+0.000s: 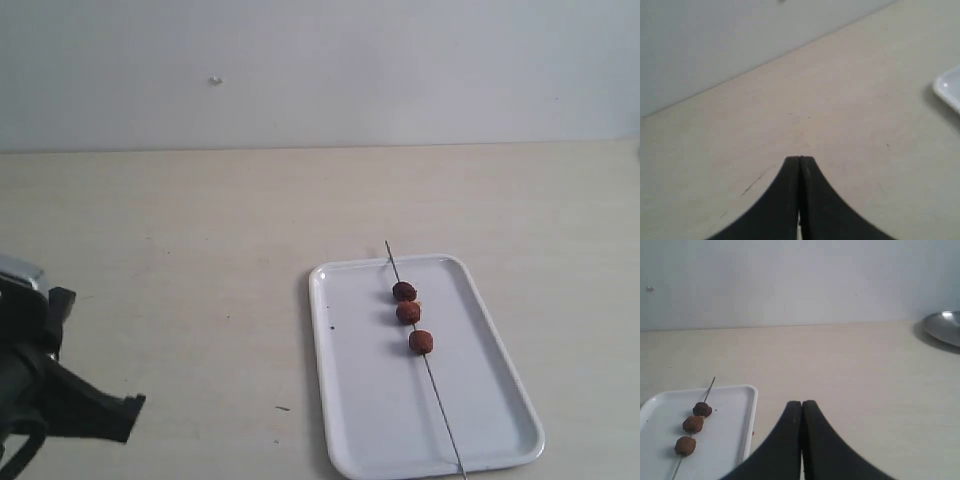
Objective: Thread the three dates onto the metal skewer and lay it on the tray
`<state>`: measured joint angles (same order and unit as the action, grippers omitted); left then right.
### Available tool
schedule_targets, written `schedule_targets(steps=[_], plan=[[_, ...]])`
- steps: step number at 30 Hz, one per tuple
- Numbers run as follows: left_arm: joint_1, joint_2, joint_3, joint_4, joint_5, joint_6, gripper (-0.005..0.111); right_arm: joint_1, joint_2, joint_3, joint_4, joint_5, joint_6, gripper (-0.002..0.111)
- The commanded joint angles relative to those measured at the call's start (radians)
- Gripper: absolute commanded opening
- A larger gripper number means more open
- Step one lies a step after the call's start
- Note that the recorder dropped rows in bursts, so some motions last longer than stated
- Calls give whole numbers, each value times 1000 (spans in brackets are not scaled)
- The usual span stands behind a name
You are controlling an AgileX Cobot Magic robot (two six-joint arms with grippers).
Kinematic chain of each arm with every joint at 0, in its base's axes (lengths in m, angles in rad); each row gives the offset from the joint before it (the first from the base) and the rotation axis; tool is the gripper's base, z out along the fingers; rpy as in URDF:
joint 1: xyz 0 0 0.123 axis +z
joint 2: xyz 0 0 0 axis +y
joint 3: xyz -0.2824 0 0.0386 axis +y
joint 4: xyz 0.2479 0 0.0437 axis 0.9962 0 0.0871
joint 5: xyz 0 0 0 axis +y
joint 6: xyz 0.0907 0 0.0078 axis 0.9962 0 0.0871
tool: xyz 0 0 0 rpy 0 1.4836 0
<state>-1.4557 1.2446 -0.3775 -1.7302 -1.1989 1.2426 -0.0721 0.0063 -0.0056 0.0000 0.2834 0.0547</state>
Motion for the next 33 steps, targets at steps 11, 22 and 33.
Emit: schedule_targets(steps=[11,22,33], plan=[[688,-232,2,823,873,-563,0,-5,-6,6,0,-1,-1,0],[1188,-688,2,804,1431,-648,0,-5,-6,6,0,-1,-1,0],[1238,-839,6,828,1520,-586,0,-5,-6,6,0,-1,-1,0]])
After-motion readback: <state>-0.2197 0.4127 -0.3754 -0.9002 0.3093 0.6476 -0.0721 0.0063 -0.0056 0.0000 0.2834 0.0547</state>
